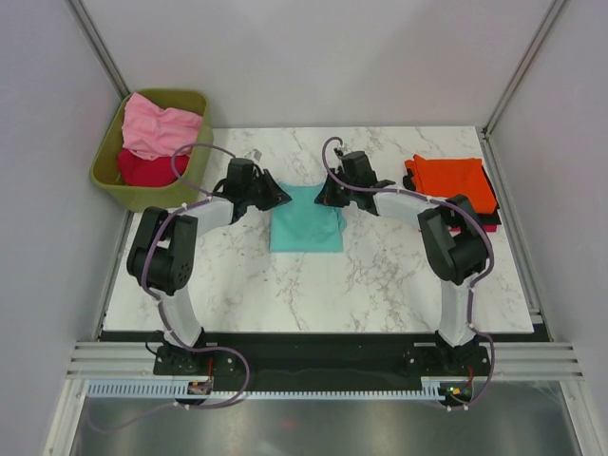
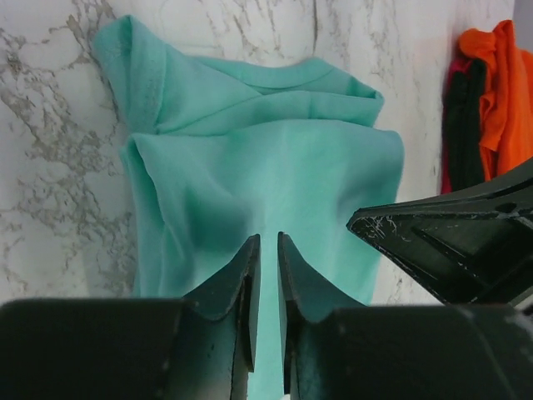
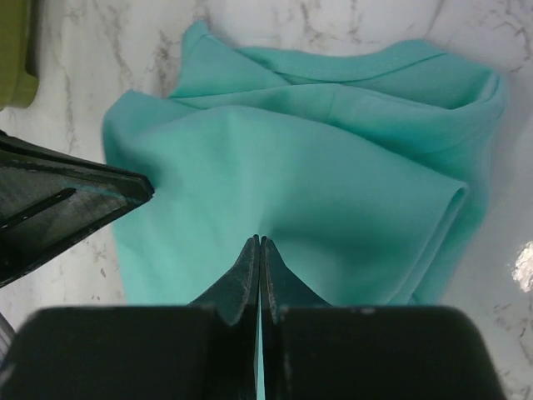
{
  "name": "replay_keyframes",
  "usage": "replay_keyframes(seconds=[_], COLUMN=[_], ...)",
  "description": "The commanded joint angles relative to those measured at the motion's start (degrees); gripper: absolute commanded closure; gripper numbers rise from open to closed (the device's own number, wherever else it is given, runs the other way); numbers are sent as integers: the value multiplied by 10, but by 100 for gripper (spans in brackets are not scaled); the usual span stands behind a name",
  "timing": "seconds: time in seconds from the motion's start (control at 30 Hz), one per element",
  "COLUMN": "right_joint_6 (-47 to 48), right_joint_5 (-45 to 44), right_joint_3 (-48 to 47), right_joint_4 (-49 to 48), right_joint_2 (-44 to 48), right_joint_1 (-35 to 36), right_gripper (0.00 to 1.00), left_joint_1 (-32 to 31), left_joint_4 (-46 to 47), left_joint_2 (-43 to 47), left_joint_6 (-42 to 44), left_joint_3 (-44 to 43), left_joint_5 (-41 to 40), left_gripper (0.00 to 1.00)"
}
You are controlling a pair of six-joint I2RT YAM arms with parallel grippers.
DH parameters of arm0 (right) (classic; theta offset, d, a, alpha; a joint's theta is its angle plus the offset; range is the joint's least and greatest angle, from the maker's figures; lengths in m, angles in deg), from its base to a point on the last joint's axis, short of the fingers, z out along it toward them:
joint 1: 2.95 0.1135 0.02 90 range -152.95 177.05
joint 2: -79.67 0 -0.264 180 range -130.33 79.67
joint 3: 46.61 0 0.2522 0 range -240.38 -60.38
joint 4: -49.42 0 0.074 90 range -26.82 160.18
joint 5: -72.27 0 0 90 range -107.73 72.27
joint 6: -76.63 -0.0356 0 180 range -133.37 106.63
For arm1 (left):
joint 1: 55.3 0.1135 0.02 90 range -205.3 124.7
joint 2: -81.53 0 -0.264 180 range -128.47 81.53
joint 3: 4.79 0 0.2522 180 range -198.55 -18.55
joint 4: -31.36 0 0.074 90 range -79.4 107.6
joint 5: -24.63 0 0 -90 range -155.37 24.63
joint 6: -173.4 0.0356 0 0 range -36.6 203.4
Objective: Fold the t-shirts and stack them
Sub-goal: Fold the tshirt
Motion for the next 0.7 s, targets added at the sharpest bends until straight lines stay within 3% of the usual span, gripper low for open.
replay_keyframes(seconds=[0.0, 0.13, 0.23, 0.33, 0.43, 0.5, 0.67], right_joint_6=[-29, -52, -69, -67, -60, -56, -46], right_joint_5=[42, 53, 61, 63, 61, 60, 59], right_joint_3=[-37, -35, -34, -31, -16, -2, 34], right_joint_4=[-17, -33, -39, -42, -51, -57, -63], right_joint_2=[-48, -89, -108, -101, -64, -31, 39], right_joint_1=[-35, -84, -100, -102, -101, -100, -85], right_gripper=[100, 100, 100, 100, 88, 73, 70], left_joint_1=[19, 76, 87, 84, 67, 59, 32], left_joint_4=[6, 44, 63, 66, 65, 44, 9], left_joint_2=[-56, -123, -147, -131, -76, -53, 47], left_joint_6=[-3, -57, -79, -74, -48, -31, -6], left_joint_3=[-45, -51, -46, -41, -24, -16, 14], left_joint_5=[37, 112, 125, 126, 95, 77, 28], left_gripper=[80, 85, 87, 82, 71, 66, 60])
